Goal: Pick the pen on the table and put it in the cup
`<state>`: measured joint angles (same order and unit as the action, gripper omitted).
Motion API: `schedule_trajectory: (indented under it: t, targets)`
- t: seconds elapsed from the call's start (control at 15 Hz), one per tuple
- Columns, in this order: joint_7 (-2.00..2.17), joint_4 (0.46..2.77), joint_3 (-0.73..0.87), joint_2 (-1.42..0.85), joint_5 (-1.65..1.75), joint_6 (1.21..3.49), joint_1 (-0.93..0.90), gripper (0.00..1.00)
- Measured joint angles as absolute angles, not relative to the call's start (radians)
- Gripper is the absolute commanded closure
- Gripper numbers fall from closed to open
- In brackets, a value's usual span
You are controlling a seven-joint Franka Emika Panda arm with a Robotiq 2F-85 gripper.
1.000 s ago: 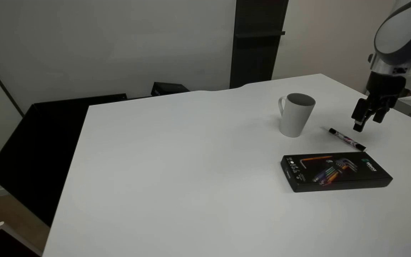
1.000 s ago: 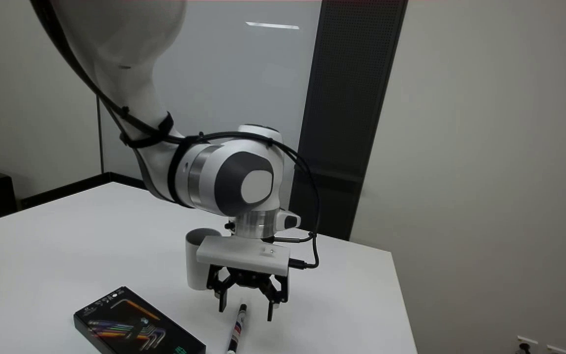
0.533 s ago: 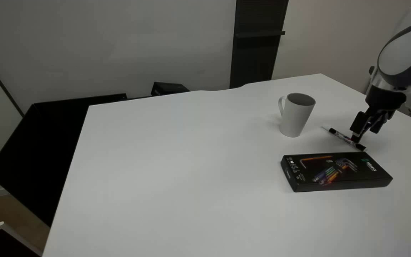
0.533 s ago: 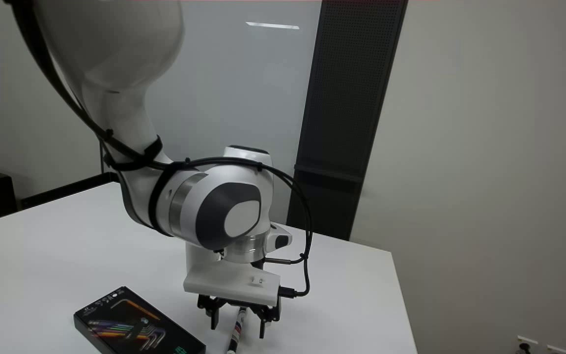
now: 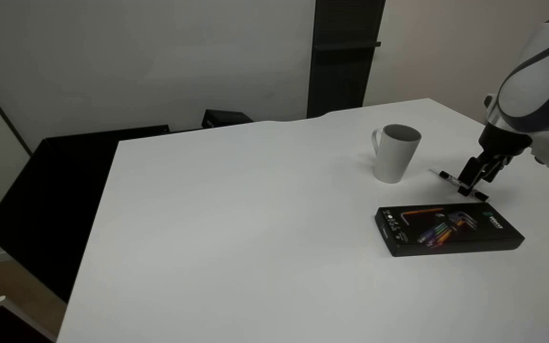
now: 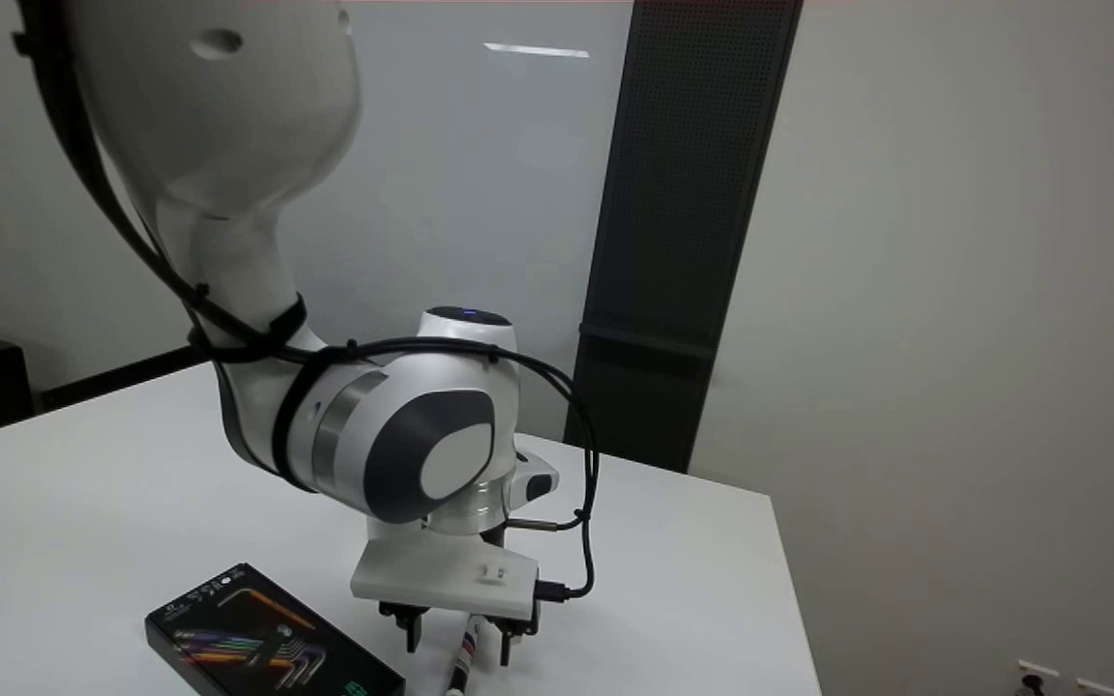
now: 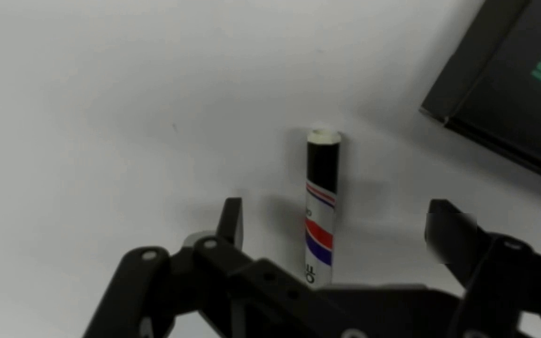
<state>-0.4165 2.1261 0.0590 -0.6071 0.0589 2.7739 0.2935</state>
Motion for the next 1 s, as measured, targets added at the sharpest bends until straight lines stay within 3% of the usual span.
schedule_trajectory:
  t: [0.07,0.13,0.87,1.0]
  targets:
    - [-0.417,2.121,0.056,-0.614,0.059,2.774,0.298,0.25]
    - [-0.416,2.117,0.055,-0.622,0.059,2.773,0.301,0.26]
    - [-0.274,2.035,0.137,-0.664,0.059,2.738,0.272,0.93]
    - [-0.211,2.002,0.169,-0.665,0.059,2.690,0.256,0.93]
